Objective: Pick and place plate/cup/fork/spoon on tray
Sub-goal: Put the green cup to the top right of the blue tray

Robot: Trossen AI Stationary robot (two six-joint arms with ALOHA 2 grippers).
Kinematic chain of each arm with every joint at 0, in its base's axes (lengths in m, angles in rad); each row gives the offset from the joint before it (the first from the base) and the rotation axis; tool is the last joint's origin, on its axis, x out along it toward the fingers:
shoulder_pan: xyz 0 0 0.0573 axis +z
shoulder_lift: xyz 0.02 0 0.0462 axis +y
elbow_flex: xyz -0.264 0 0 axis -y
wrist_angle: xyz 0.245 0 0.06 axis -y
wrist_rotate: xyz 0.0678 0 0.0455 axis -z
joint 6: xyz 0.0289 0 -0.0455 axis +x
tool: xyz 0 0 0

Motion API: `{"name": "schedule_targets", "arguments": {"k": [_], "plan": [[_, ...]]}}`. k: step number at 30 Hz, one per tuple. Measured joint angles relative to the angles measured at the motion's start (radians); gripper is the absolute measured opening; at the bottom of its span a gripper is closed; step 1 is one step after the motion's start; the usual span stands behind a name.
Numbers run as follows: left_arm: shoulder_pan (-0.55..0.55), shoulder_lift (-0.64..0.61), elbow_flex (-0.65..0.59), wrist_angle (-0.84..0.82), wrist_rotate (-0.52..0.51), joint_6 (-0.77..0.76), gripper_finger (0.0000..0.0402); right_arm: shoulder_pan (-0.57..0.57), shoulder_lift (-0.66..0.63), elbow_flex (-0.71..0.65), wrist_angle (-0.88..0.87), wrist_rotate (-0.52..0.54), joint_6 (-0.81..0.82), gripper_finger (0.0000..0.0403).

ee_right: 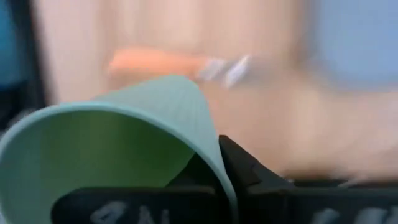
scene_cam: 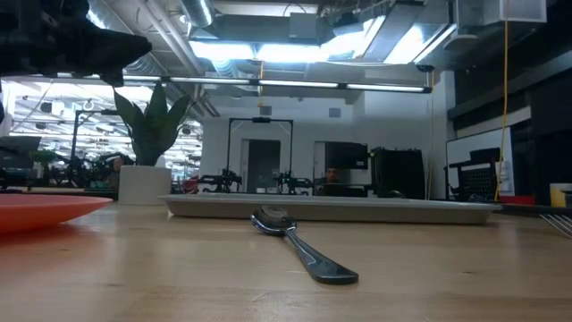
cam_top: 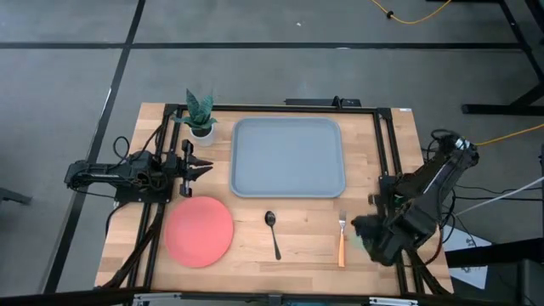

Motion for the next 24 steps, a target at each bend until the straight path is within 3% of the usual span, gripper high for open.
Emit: {"name": "schedule_targets", "arguments": {"k": [3,8,11,14,19,24], "plan": [[0.000,0.000,0.000,0.000,-0.006,0.000,0.0049,-0.029,0.000,0.068,-0.127,0.372,0.021,0.0002],[0.000,0.000,0.000,-0.007,0.002,-0.005,0.0049,-0.124,-0.026,0.073,-0.097,0.970,0.032,0.0002],[0.000,0.000,0.000,-0.014,0.003,-0.042,0.0049,-0.238,-0.026,0.071,-0.115,1.159,0.074,0.0002],[0.000,0.001,0.000,-0.024,0.000,-0.053,0.0049,-0.399,-0.038,0.071,-0.118,1.139,0.082,0.0001],[0.000,0.001,0.000,-0.023,0.000,-0.048,0.0049,-0.715,-0.040,0.070,-0.086,0.935,0.045,0.0001],[0.000,0.001,0.000,-0.023,-0.004,-0.047,0.0049,-1.020,-0.040,0.070,0.146,0.618,-0.309,0.0001]]}}
